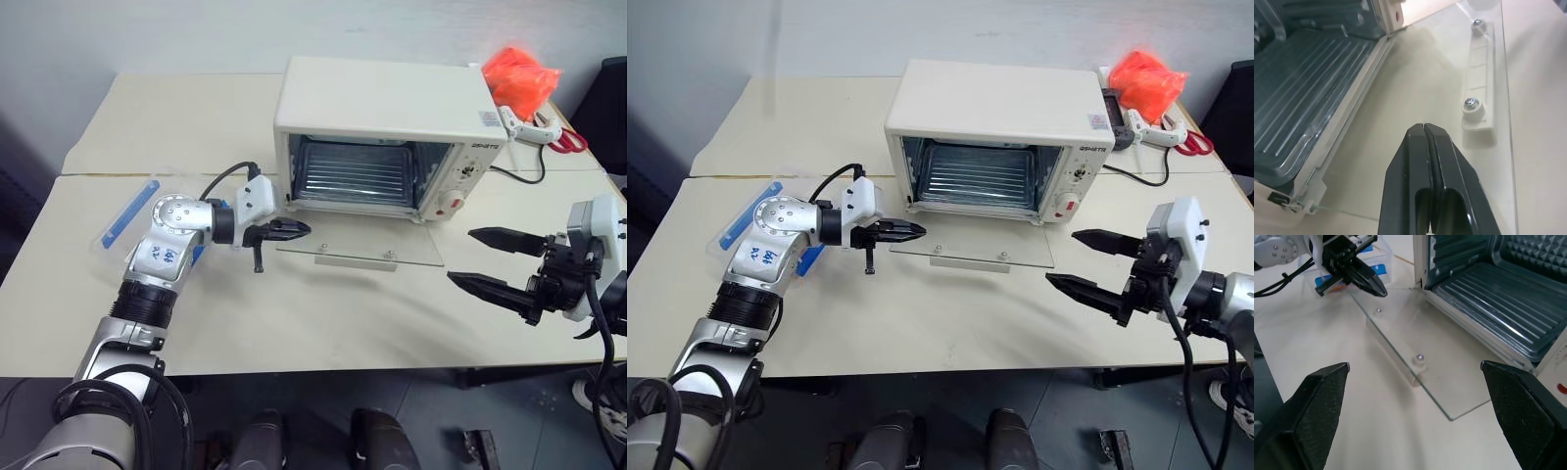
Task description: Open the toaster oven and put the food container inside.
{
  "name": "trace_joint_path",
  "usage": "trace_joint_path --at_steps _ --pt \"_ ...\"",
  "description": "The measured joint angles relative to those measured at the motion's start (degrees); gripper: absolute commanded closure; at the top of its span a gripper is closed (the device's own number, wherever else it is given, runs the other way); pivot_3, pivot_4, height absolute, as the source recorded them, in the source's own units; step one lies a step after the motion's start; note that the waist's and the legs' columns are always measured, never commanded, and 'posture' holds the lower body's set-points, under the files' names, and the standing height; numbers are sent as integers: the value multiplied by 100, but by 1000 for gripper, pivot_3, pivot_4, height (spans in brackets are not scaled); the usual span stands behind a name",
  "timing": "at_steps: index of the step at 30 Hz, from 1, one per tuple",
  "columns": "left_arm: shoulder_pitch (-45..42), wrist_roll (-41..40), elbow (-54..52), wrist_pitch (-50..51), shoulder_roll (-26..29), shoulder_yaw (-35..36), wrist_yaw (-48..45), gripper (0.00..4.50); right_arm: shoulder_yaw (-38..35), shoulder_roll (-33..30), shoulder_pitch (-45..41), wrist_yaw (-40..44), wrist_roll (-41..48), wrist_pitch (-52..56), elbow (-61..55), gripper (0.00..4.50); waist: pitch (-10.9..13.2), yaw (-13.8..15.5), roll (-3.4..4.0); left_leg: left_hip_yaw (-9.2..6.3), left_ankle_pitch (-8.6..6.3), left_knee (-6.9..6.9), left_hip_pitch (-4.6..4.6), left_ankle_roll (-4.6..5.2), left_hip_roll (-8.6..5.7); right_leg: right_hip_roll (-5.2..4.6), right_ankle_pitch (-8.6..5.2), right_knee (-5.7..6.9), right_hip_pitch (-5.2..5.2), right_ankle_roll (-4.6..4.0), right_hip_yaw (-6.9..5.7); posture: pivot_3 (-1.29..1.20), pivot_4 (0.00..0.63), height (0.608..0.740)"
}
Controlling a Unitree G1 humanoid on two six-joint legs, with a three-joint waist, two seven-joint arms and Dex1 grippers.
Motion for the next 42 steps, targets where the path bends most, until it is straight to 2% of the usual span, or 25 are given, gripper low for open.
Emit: trace_joint_path --at_steps 6,10,13,16,17,20,25,26,28,30,31,35,38,42 --pt "287 526 -136 219 -130 -238 581 4480 121 -2 -209 -76 31 -21 7 0 0 6 0 -3 -1 0 -3 2 0 1 0 -2 0 1 -1 0 150 740" --pt "534 570 -580 480 -175 -237 777 4480 293 -15 -589 -76 50 -27 79 0 0 -1 0 -11 -1 0 -2 2 1 0 0 -1 0 1 -1 0 150 740" --pt "827 252 -1478 1231 -149 47 896 4480 554 -105 -957 73 40 -38 357 0 0 -12 0 -33 -1 0 -5 2 5 0 0 -2 -2 1 -1 0 150 740" --pt "853 -346 -2525 2297 -64 665 1122 4480 767 -112 -1286 190 29 -55 542 0 1 -13 -2 -56 -1 1 -6 2 9 -2 0 -1 -1 1 -1 0 150 740" --pt "859 -578 -2959 2846 22 1014 1300 4084 875 -118 -1430 250 22 -80 609 0 2 -23 -2 -58 -1 1 -6 2 15 -3 0 -2 -2 1 0 0 150 740" --pt "917 -1174 -4115 4469 250 2170 1917 3333 1103 -164 -1710 453 -32 -156 792 0 2 -59 -2 -67 -1 -3 -4 1 19 -4 0 -1 0 1 -3 0 150 740" --pt "1531 -1455 -5641 6878 231 3639 2882 1789 1488 -250 -2036 912 -201 -269 1179 0 5 -72 -8 -70 -1 0 -5 0 14 -6 0 -6 5 1 -3 0 150 740" --pt "1521 -1350 -5931 7393 67 4028 3212 1403 1576 -259 -2182 1026 -243 -280 1277 0 7 -43 -12 -76 1 4 -6 -1 13 -5 0 -6 9 1 -6 0 150 740" --pt "1429 -1105 -6175 7827 -263 4439 3639 965 1676 -264 -2348 1135 -272 -310 1374 0 7 -12 -12 -80 1 7 -3 -1 10 -5 0 -6 16 1 -7 0 150 740" --pt "977 -411 -6416 8363 -1110 5203 4574 333 1895 -262 -2712 1283 -364 -394 1555 0 8 7 -17 -86 1 18 -8 -1 0 -6 3 -7 18 5 -10 0 150 740" --pt "882 -186 -6456 8468 -1287 5393 4873 63 1931 -261 -2801 1320 -396 -412 1595 0 6 6 -27 -87 0 17 -8 -2 -3 -4 3 -6 17 5 -12 0 150 740" --pt "656 798 -6681 8602 -2135 5833 6082 21 2149 -201 -3010 1462 -525 -513 1807 0 3 5 -45 -89 -3 7 -11 -8 -1 -5 3 -14 15 5 -15 0 150 740" --pt "654 1337 -6713 8628 -2791 5935 6596 21 2226 -127 -3027 1485 -583 -523 1828 0 6 14 -50 -89 -3 7 -16 -9 2 -6 3 -19 13 5 -18 0 150 740" --pt "584 1659 -6535 8642 -3026 5969 6753 21 2236 -36 -3036 1441 -576 -509 1798 0 7 6 -60 -88 -4 7 -16 -13 0 -2 4 -19 12 3 -20 0 150 740"
